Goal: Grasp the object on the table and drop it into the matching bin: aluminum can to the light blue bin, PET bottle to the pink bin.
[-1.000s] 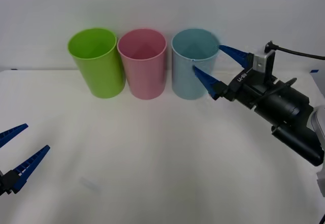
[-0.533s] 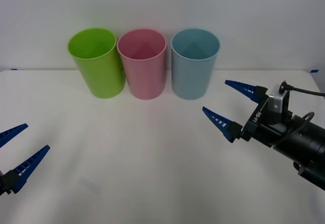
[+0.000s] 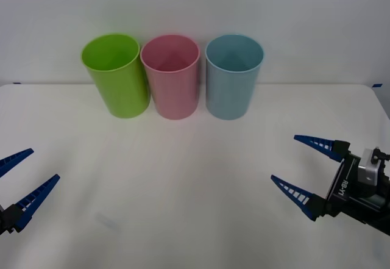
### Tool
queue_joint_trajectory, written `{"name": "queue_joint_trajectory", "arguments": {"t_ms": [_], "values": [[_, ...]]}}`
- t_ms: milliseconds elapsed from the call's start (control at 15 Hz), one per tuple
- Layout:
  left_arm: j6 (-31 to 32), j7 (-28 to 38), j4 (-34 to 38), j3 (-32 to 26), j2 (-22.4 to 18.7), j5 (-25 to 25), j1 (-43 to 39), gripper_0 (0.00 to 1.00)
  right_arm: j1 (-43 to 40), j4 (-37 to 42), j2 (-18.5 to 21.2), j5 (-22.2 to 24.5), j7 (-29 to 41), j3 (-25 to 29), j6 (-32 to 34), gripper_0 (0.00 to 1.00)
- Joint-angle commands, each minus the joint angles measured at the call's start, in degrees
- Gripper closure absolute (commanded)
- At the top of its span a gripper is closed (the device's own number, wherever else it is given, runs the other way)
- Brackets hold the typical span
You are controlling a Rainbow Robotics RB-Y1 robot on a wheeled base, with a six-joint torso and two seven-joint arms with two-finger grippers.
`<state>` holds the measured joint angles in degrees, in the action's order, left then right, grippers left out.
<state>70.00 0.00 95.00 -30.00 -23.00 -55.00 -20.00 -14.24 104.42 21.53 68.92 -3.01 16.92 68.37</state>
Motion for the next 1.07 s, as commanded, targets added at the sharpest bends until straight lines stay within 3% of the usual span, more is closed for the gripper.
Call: {"name": "queue_joint_trajectory", "arguments": {"t_ms": [67, 600, 1067], "values": [[0.0, 0.0, 0.0, 0.0, 0.0, 0.0, 0.0, 0.0, -4.2, 0.0, 0.0, -1.3, -1.6, 3.0, 2.6, 0.0], [0.0, 0.0, 0.0, 0.0, 0.0, 0.0, 0.0, 0.0, -10.7, -0.1, 0.0, -4.4, -5.9, 7.2, 2.0, 0.0], [0.0, 0.0, 0.0, 0.0, 0.0, 0.0, 0.0, 0.0, -9.7, -3.8, 0.1, -5.0, -8.2, 8.2, 1.8, 0.0]]}}
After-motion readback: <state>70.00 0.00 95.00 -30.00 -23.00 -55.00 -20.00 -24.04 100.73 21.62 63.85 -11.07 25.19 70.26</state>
